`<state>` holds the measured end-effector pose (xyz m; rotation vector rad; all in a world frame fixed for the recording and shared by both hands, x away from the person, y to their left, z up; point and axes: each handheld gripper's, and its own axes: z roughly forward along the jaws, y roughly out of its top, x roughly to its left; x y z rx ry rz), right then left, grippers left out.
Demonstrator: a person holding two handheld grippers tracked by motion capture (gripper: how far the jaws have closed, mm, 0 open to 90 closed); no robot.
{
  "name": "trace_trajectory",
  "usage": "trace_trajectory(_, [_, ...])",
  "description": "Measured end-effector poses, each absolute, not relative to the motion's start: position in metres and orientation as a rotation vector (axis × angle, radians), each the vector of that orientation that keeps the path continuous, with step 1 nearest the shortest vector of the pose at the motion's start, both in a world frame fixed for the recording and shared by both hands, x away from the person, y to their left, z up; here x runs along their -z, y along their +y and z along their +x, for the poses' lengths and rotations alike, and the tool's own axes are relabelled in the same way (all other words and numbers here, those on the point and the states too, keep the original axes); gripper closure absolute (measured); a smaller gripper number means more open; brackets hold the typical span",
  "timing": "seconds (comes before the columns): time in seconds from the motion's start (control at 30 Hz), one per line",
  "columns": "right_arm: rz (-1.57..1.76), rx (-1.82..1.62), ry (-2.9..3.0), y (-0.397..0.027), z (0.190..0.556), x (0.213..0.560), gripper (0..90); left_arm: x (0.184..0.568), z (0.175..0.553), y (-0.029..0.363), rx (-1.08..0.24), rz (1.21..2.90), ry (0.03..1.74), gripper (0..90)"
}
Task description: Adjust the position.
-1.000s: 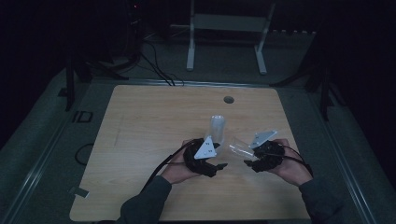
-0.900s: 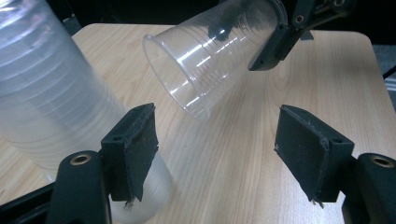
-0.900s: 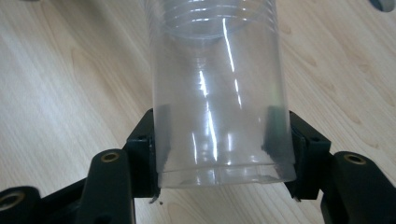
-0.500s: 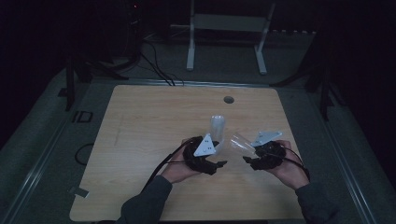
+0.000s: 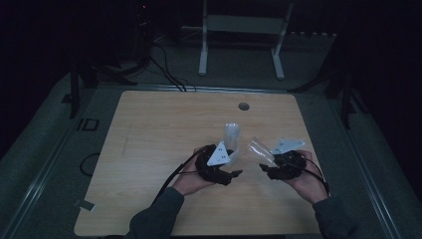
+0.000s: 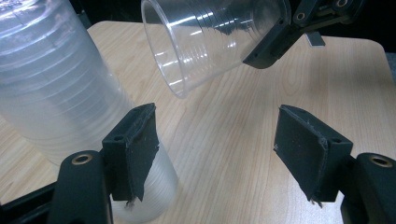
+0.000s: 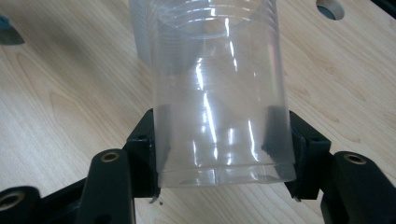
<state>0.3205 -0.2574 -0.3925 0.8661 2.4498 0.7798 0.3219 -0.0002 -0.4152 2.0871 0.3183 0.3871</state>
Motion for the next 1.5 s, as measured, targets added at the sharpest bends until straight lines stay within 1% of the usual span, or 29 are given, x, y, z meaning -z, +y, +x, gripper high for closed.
trace_trajectory(0.6, [0.952, -0.85, 2.314, -0.26, 0.32, 0.389, 41.3, 0.414, 0.324, -0.001, -0.383, 2.07, 0.344, 29.8])
trace_trajectory(1.5, [1.162, -0.983, 2.057, -0.256, 0.315, 0.402, 41.3, 0.412, 0.325, -0.001, -0.375, 2.05, 0.383, 30.0])
